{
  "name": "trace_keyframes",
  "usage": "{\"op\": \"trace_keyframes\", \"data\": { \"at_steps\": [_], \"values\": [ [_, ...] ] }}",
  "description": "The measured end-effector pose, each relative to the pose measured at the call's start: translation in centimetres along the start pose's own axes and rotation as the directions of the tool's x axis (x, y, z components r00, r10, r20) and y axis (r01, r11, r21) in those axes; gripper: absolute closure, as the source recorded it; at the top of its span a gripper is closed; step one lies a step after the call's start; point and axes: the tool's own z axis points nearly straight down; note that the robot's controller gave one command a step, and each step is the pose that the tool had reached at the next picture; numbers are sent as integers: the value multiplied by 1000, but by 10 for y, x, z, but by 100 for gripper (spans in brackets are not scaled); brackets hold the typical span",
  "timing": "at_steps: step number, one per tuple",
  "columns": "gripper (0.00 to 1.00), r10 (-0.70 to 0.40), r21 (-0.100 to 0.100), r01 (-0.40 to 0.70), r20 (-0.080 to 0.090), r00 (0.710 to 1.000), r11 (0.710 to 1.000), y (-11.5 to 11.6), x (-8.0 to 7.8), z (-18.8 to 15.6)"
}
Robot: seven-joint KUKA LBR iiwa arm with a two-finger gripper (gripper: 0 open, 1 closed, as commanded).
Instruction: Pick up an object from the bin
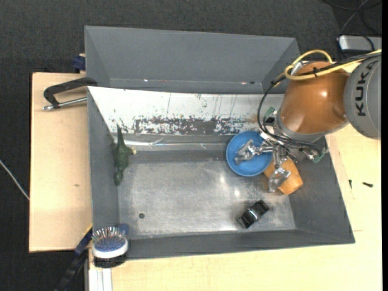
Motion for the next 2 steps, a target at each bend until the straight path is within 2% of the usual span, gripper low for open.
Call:
{"op": "trace_keyframes", "data": {
  "at_steps": [1, 2],
  "values": [
    [100, -1, 2, 1, 2, 1000, 1000, -1, -2, -6],
    [100, -70, 8, 70, 4, 998, 997, -1, -11, -139]
  ]
}}
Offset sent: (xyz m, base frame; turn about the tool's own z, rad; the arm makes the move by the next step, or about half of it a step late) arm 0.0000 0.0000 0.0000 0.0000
